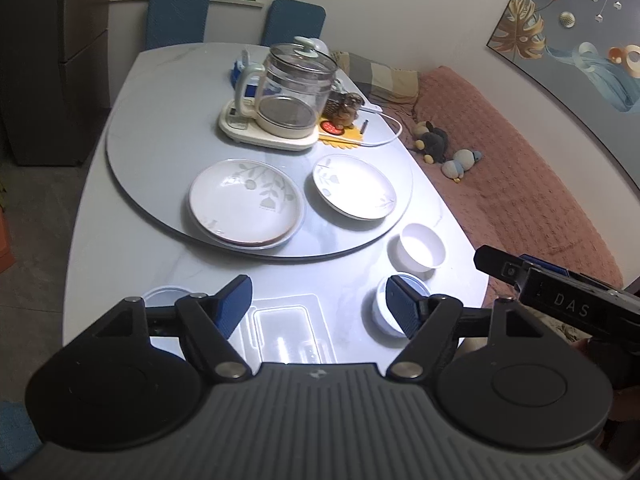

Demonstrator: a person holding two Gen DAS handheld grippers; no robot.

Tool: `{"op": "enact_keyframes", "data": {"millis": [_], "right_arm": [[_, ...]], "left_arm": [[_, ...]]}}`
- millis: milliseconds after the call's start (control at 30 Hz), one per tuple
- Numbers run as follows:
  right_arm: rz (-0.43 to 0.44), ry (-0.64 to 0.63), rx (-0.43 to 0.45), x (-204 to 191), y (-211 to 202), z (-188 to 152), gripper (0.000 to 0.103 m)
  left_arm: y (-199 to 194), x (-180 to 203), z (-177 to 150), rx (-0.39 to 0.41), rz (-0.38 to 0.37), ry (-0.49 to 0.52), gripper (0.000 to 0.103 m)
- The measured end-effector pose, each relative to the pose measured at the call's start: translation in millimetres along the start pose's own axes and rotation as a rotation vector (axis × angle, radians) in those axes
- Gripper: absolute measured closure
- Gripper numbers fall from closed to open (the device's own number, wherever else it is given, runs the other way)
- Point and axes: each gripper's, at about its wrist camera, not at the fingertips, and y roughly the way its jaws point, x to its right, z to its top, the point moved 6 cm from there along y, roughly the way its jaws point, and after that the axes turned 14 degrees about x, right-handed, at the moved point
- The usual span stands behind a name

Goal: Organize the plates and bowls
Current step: 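Move both grippers to the rim of the flower-pattern white plate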

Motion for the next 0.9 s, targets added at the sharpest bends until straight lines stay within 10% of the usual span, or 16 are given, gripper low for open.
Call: {"op": "enact_keyframes", "data": {"millis": [900], "right_arm": [[0.076, 0.010, -0.193, 132, 189, 40, 0.037]], "left_arm": [[268, 46, 43, -0.150, 0.075, -0.117, 0.025]]}}
